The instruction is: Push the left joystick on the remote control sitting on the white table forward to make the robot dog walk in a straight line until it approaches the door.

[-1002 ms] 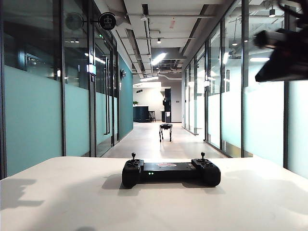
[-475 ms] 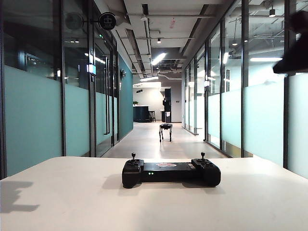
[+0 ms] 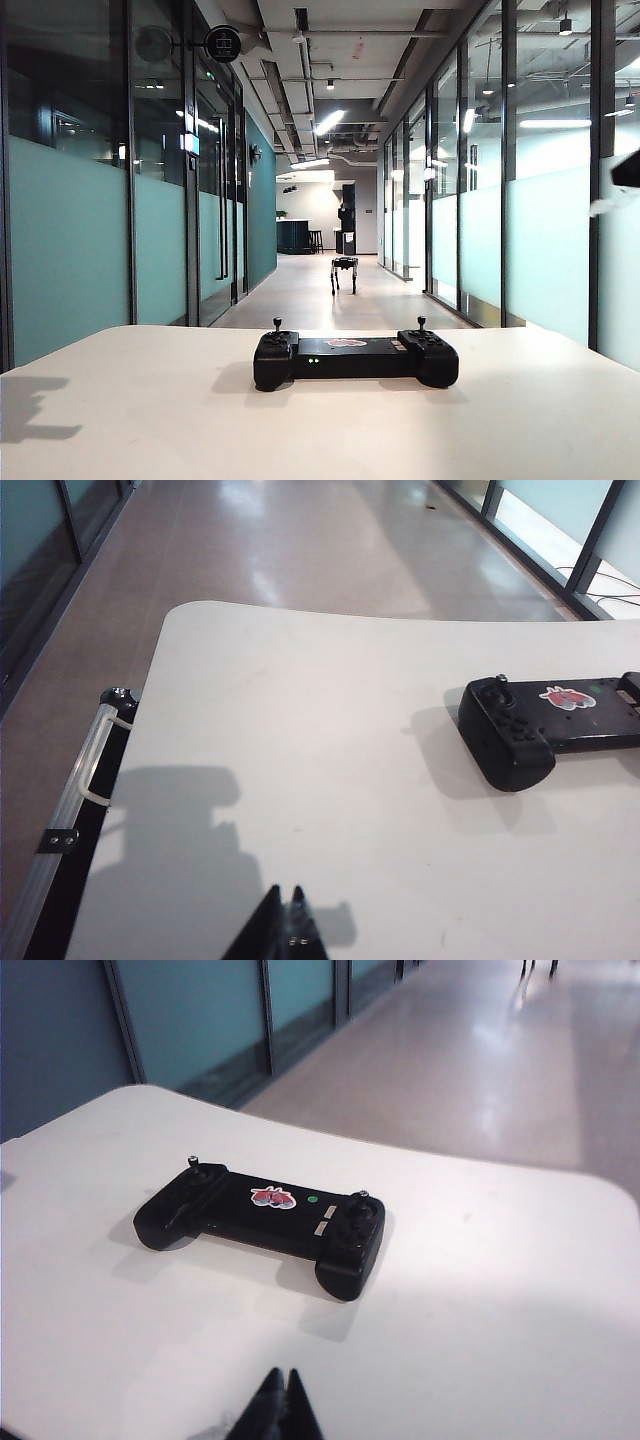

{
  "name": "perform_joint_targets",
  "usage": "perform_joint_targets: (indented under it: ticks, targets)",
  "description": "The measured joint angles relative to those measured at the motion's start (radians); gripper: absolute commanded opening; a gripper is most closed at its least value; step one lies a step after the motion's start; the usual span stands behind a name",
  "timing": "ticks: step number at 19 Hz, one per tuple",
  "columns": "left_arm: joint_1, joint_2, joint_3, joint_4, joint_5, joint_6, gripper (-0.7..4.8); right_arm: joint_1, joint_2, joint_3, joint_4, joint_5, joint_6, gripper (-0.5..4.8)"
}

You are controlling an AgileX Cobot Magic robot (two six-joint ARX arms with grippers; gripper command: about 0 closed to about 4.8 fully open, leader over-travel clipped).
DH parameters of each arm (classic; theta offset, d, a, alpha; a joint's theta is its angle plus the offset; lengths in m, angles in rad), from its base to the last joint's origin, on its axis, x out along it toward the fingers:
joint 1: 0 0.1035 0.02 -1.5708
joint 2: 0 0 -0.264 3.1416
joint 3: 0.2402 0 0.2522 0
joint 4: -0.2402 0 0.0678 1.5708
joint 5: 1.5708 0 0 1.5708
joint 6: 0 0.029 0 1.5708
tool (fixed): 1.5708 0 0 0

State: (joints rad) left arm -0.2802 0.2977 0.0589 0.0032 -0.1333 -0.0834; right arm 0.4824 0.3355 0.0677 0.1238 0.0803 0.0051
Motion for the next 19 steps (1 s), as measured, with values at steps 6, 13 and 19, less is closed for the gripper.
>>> perform_joint_targets:
  ticks: [6, 13, 19]
  targets:
    - [0.0, 0.0, 0.0, 0.0, 0.0, 0.0, -0.05, -0.15, -0.256, -0.047, -0.177, 0.003, -0.029, -0.06]
    - [0.0, 0.0, 0.0, 0.0, 0.0, 0.0, -0.05, -0.314, -0.333, -0.059, -0.15, -0.002, -0.029, -0.06]
    - [0.0, 0.0, 0.0, 0.0, 0.0, 0.0, -0.05, -0.427, -0.333, -0.06, -0.095, -0.032, -0.03, -0.06]
